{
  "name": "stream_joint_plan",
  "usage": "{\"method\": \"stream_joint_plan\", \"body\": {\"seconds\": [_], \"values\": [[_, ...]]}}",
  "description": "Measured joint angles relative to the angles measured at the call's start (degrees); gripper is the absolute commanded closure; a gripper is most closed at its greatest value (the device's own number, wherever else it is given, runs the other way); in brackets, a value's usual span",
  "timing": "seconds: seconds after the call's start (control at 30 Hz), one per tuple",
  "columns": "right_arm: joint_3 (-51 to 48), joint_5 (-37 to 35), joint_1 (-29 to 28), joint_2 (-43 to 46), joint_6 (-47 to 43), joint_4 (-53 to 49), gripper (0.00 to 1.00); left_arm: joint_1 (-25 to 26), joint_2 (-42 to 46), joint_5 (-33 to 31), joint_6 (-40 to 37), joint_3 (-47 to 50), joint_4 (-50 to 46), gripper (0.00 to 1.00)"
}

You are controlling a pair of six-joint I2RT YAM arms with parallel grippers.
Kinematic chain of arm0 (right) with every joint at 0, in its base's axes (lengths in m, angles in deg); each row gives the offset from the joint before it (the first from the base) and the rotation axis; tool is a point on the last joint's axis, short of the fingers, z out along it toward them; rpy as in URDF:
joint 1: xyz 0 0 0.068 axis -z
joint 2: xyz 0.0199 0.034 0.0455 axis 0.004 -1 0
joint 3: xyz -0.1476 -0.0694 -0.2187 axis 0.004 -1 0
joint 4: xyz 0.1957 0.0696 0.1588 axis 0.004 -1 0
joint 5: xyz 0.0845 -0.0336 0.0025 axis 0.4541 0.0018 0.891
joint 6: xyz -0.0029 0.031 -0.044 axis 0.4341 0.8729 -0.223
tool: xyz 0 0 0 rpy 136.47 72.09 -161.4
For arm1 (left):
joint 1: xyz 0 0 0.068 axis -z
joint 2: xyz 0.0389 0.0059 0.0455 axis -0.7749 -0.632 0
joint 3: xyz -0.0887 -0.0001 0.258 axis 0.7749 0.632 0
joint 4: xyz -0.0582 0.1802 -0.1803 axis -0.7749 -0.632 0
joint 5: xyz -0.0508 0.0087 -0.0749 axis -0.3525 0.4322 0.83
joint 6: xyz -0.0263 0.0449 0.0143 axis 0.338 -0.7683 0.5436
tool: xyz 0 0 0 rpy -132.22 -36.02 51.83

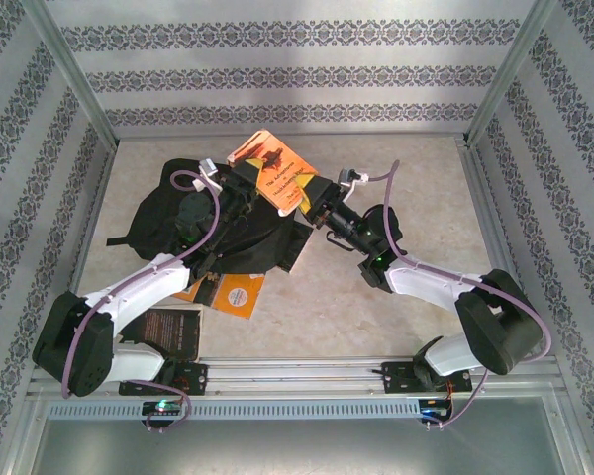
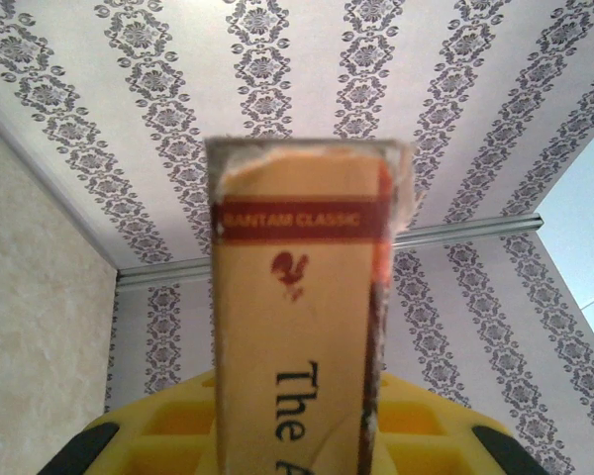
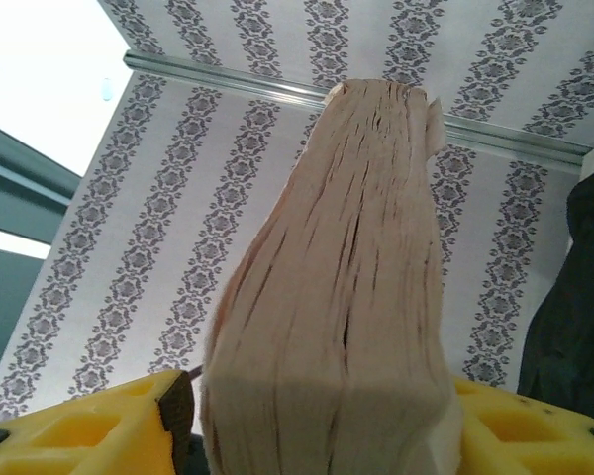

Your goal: Pack the student bag

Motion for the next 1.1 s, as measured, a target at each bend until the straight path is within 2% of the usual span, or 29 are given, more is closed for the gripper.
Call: {"method": "stream_joint_plan", "body": {"seconds": [0.1,0.23,0.33,0.43,0.5,0.6,0.63,0.67,0.83,0.97,1.1], "values": [[0.5,0.0,-0.1,1.2,-2.3,-4.4,0.39,0.0,0.1,0.0,-0.2,0.1,-0.5,1.0],[1.6,-0.5,-0.9,2.6,-5.4,-9.6,0.44,0.0,0.1,0.0,-0.4,0.1,-1.1,1.0],[2.1,-0.8,-1.2,2.6,-6.6,-11.5,0.54,0.0,0.1,0.1,-0.6,0.1,-1.5,1.0],[2.2,-1.1,-1.2,2.6,-7.6,-13.3,0.72,0.2,0.1,0.5,-1.3,0.1,-2.0,1.0],[2.2,-1.5,-1.2,2.7,-8.1,-14.7,0.86,0.4,0.0,0.6,-2.3,0.1,-2.5,0.9],[2.1,-1.6,-0.9,4.5,-9.2,-19.5,0.99,0.3,0.1,1.4,-4.4,0.0,-5.6,0.69],[2.1,-1.6,-0.7,5.7,-10.0,-22.1,1.0,0.3,0.4,2.1,-6.8,-0.7,-8.5,0.62],[2.1,-1.6,-0.3,7.0,-10.9,-24.7,1.0,0.3,0.8,2.5,-9.2,-1.5,-12.0,0.59],[2.1,-5.5,5.1,16.4,-17.9,-42.2,1.0,0.3,-0.2,4.1,-30.6,-13.2,-36.9,0.44],[1.6,-8.2,9.4,22.3,-22.8,-53.4,1.0,0.8,-7.2,4.5,-45.6,-25.1,-51.7,0.36],[-0.1,-9.0,13.5,26.7,-26.1,-61.7,1.0,3.6,-15.7,3.0,-58.4,-32.8,-64.7,0.33]]}}
